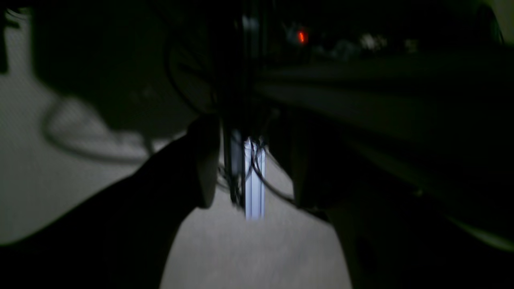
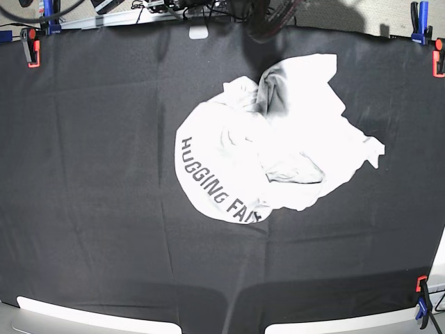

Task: Layout the t-shirt on the table in an organized manner, then fold the t-shirt properly

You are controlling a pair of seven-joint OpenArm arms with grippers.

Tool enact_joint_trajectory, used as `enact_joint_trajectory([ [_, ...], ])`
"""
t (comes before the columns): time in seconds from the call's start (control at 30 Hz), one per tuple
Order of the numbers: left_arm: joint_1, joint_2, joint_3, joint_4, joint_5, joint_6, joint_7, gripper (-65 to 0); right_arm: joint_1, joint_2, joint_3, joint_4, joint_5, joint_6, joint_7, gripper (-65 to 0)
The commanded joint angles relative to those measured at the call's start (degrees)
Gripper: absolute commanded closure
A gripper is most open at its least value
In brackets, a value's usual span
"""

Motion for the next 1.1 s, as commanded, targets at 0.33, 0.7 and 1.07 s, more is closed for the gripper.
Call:
enact_joint_trajectory([
  [0.33, 3.78, -2.03, 0.04, 0.39, 0.07, -0.17, -7.98, -26.7, 0.00, -0.15, -0.11, 0.35, 0.15, 0.44, 0.02, -24.2],
  [0.7, 4.74, -1.92, 0.11, 0.48, 0.04, -0.20, -7.96, -26.7, 0.17, -0.17, -0.11, 0.37, 0.15, 0.42, 0.00, -24.2],
  [1.07, 5.90, -1.92, 0.09, 0.46, 0.09, -0.22, -6.51, -26.7, 0.81, -0.17, -0.11, 0.42, 0.15, 0.44, 0.07, -24.2],
])
